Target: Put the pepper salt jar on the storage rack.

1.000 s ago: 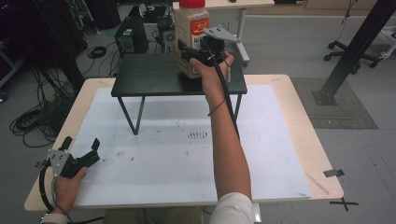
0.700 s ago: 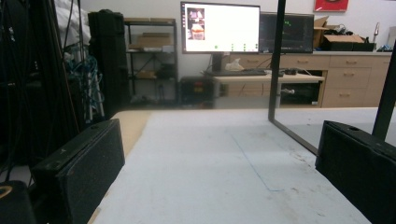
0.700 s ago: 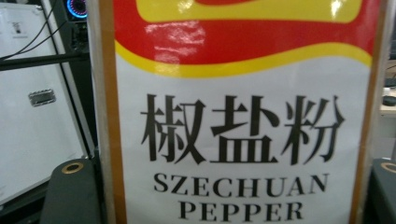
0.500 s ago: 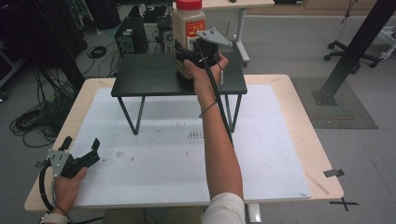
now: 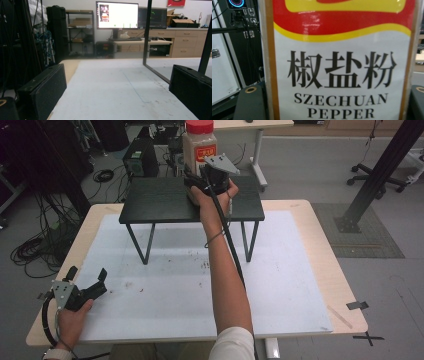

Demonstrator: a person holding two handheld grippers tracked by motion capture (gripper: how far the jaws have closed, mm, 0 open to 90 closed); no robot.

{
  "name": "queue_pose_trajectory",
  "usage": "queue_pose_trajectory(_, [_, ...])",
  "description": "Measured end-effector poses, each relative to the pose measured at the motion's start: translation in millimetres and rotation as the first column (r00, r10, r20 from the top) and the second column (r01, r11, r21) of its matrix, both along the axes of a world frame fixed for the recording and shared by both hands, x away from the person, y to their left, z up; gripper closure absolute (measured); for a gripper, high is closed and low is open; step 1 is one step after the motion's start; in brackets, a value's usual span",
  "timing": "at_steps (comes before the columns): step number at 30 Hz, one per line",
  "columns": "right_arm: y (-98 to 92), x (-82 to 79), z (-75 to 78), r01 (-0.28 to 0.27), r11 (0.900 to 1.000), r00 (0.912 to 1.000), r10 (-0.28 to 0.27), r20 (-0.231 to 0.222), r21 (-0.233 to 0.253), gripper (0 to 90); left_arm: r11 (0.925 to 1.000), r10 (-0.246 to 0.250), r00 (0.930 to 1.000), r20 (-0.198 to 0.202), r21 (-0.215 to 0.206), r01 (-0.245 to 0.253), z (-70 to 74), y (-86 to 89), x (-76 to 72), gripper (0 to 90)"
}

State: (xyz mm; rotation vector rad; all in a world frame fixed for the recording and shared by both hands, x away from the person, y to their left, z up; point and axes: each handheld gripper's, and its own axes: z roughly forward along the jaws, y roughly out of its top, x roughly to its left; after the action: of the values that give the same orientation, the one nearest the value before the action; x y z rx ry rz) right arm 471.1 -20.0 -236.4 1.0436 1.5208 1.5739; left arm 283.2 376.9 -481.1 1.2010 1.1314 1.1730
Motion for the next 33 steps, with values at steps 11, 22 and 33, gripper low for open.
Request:
queue_pose_trajectory(11, [3.0,-5.5,-5.4,0.016,1.0,0.9995,-0.015,0.029,-0.016,24.2,1.0,0.0,1.0,0.002,0.002,0.0,-0.1,-0.2,-0.1,1.6])
queue_pose_trajectory(22, [8.1,-9.0,-5.5,0.039,0.999,0.9988,-0.038,0.032,-0.037,22.9,1.0,-0.001,1.0,0.004,0.002,0.001,-0.1,-0.1,-0.3,1.6])
queue_pose_trajectory(33, [9.2,-11.4,-7.9,0.061,0.998,0.9973,-0.06,0.042,-0.022,20.3,1.0,-0.002,1.0,0.005,0.003,0.002,-0.1,-0.1,-0.4,1.5])
